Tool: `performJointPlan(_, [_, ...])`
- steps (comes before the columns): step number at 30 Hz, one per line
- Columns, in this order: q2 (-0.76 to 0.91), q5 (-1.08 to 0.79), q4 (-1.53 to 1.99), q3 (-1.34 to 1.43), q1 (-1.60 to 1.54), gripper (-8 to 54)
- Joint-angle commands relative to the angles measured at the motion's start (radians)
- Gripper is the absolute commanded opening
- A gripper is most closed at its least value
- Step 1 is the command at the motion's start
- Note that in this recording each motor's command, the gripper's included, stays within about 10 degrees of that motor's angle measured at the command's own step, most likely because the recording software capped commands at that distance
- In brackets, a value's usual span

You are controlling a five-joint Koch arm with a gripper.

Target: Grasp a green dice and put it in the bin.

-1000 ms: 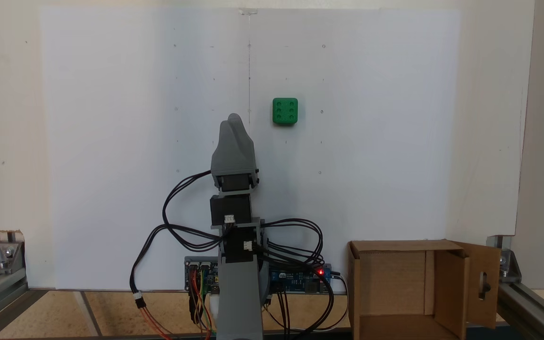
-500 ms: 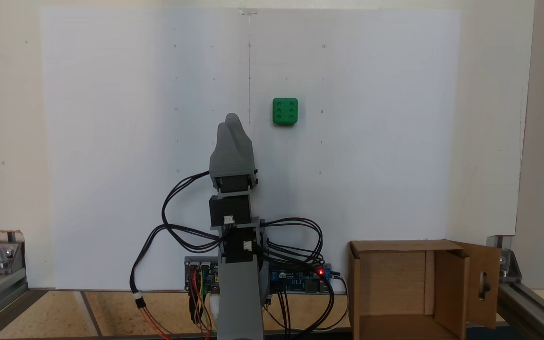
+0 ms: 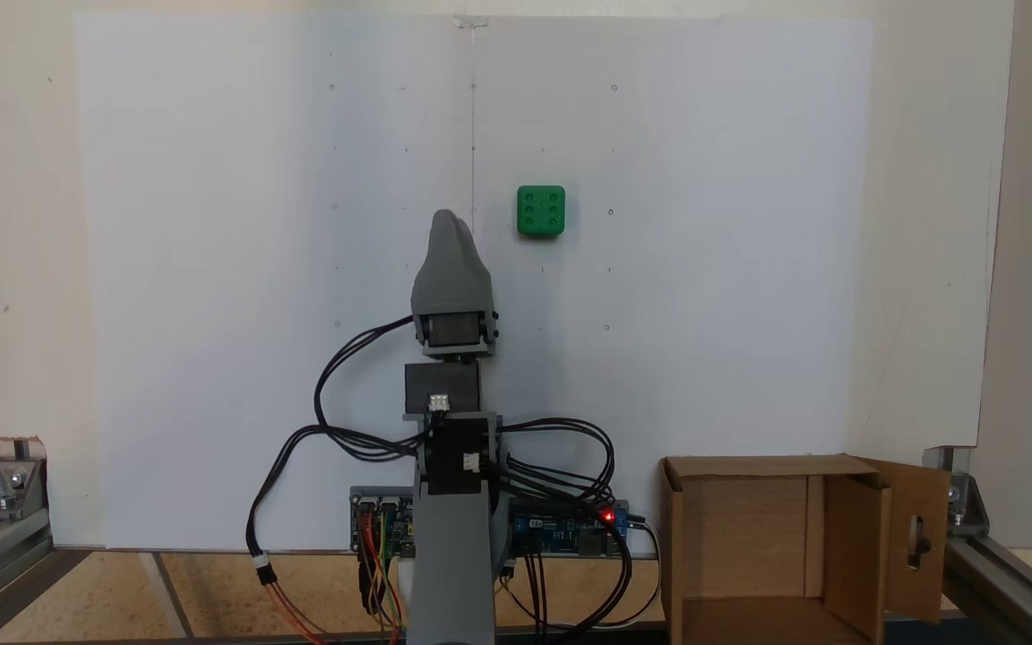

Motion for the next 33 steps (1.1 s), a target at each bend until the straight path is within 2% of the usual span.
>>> performJointPlan(1, [0.112, -0.009, 0.161, -0.124, 0.031, 44.1])
performJointPlan(19, [0.094, 0.026, 1.354, -0.707, 0.092, 43.1])
performJointPlan(27, [-0.038, 0.025, 1.854, -0.937, 0.115, 43.2])
performJointPlan(33, [-0.207, 0.023, 2.017, -1.118, 0.178, 43.3])
